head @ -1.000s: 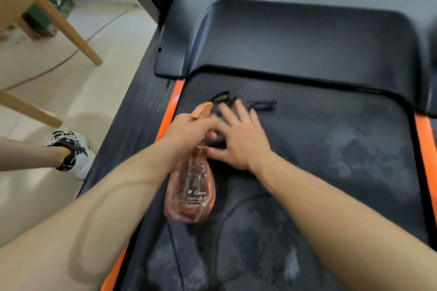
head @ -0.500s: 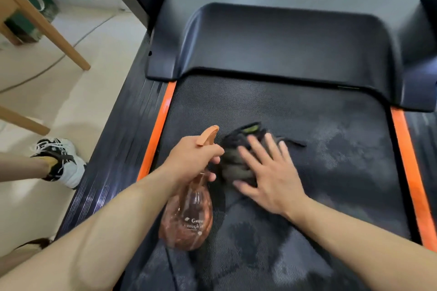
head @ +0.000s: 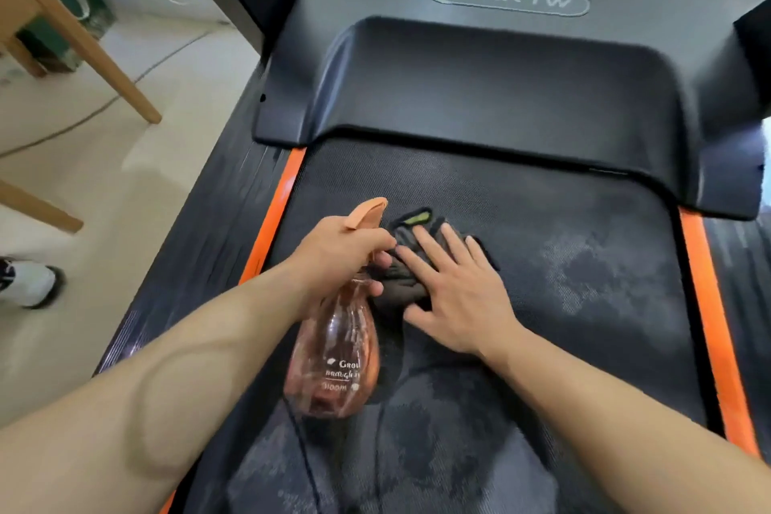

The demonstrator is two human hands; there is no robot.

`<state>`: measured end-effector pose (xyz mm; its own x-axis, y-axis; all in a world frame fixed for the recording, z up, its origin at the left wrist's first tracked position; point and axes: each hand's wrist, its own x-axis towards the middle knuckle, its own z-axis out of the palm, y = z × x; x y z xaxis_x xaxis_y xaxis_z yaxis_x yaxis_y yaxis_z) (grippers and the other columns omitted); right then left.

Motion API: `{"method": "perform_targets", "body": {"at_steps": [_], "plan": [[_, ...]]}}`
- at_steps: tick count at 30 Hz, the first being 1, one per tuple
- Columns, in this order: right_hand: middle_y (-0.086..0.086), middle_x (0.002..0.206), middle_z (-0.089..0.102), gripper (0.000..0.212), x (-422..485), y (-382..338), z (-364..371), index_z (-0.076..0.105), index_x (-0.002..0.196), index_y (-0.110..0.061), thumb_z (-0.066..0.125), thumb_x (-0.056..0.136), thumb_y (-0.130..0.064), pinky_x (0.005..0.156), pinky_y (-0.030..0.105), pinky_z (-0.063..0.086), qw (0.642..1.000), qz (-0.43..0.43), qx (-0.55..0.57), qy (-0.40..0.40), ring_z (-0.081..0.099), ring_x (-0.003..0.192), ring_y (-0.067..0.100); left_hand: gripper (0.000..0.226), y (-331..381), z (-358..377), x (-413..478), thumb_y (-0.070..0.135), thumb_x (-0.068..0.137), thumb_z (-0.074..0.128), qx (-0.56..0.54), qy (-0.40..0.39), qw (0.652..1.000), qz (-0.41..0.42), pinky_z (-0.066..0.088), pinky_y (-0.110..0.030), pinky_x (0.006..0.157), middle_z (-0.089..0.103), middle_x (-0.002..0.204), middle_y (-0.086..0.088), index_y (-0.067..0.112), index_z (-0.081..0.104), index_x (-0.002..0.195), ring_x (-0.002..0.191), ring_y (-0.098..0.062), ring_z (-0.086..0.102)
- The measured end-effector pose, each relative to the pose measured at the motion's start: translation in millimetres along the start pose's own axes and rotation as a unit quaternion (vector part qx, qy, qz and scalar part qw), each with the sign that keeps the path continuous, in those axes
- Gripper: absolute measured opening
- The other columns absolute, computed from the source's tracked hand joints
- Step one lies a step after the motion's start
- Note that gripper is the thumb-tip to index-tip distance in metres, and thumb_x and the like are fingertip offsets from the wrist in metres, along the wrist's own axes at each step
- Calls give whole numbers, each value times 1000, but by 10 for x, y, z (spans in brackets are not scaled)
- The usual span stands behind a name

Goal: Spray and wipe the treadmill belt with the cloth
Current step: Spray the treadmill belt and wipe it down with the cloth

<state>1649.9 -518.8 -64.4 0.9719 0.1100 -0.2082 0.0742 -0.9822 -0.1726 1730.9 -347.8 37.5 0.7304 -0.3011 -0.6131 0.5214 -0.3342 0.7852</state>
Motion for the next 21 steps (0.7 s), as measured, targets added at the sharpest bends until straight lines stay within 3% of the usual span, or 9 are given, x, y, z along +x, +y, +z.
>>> {"method": "perform_targets", "body": {"at_steps": [2,4,6,8,10,12,13,18,21], "plan": [[0,171,13,84,364,132,-140,20,161,-35,32,84,-68,125,53,8,997,70,-20,17,7,157,34,10,-25,13,-1,11,95,67,-13,-4,1000,1,51,-27,49,63,91,-15,13,68,105,66,-21,58],[1,172,6,79,785,250,-334,14,162,-33,32,93,-65,126,52,6,985,172,26,12,1,157,35,24,-79,-26,-8,12,94,68,-9,-8,1000,1,50,-26,48,63,90,-13,15,69,117,63,-20,58],[3,172,3,77,1015,272,-444,12,163,-31,30,96,-64,126,53,5,975,216,50,1,-1,156,38,29,-151,-65,-10,15,93,69,23,-14,1000,2,51,-27,52,66,89,-11,21,70,121,56,-20,57],[7,171,7,78,917,157,-408,15,162,-29,34,94,-63,125,54,6,986,167,4,-1,1,155,42,15,-220,-77,-17,16,91,70,45,-15,999,5,54,-33,60,69,89,-11,16,73,105,54,-16,56],[9,169,17,82,538,11,-271,24,160,-29,38,87,-63,125,54,11,999,40,-23,-4,8,154,43,11,-251,-67,-53,17,87,72,45,-11,999,9,54,-35,62,70,89,-13,9,73,93,57,-13,57],[8,167,25,86,59,16,-103,33,158,-29,42,80,-63,124,55,16,999,-33,-37,-5,16,154,41,25,-262,-35,-80,21,81,74,52,-11,999,6,55,-35,62,71,88,-13,3,74,99,65,-17,59],[8,166,28,86,-148,94,-28,36,157,-28,45,79,-63,124,54,18,999,-24,-38,1,18,153,40,28,-263,-10,-105,20,81,75,52,-15,999,6,55,-34,62,72,87,-13,2,74,103,68,-19,59],[15,161,35,87,-851,675,93,43,152,-19,42,81,-70,121,58,18,975,211,-46,44,29,146,47,38,-185,203,-88,26,78,77,106,-70,992,14,53,-39,67,72,90,-13,-2,72,104,69,-26,58],[22,158,36,86,-1086,891,40,52,141,-12,41,77,-68,122,58,18,956,285,-25,66,28,145,48,29,-21,492,13,25,81,77,172,-118,978,30,57,-40,66,76,96,-16,1,75,98,68,-22,60]]}}
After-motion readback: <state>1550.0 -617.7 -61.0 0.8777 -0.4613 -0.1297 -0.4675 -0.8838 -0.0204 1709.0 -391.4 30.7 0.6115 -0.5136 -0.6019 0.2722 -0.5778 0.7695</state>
